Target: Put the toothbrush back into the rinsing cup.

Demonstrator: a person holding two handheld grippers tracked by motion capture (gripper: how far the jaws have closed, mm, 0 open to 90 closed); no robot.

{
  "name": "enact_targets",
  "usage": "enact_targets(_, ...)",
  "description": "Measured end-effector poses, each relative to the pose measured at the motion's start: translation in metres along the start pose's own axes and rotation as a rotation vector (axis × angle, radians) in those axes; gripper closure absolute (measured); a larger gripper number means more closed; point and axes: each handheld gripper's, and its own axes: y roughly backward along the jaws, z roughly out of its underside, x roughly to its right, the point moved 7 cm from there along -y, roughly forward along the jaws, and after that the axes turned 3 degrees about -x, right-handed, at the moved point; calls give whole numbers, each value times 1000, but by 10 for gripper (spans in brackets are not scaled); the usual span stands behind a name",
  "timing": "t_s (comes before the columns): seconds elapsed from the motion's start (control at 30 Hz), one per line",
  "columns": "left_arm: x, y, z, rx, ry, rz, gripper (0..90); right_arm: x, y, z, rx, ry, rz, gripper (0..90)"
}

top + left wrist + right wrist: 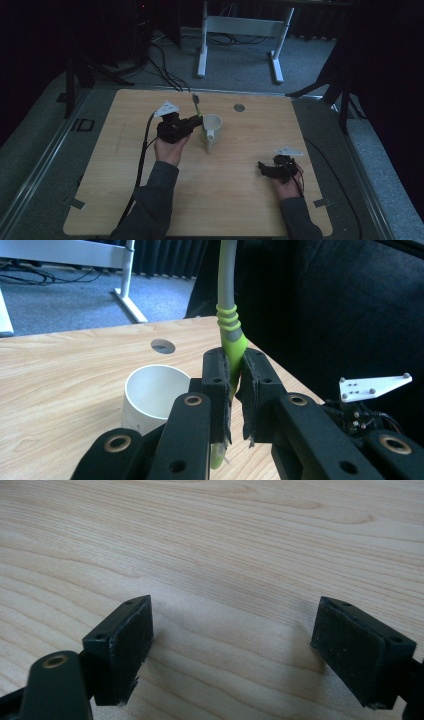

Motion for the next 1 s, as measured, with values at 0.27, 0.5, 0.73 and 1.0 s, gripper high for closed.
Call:
enact_targets(0.27,0,-4,-1,18,6,-4,820,0,0,0,0,0,0,165)
enact_targets(0.5,1,-8,-1,30,10,-12,820,0,0,0,1,3,-1,165)
enact_targets(0.73,0,-12,0,31,8,-25,819,0,0,0,0,4,-2,165)
enact_targets(1.0,1,-16,1,26,-2,-33,820,0,0,0,0,5,-2,165)
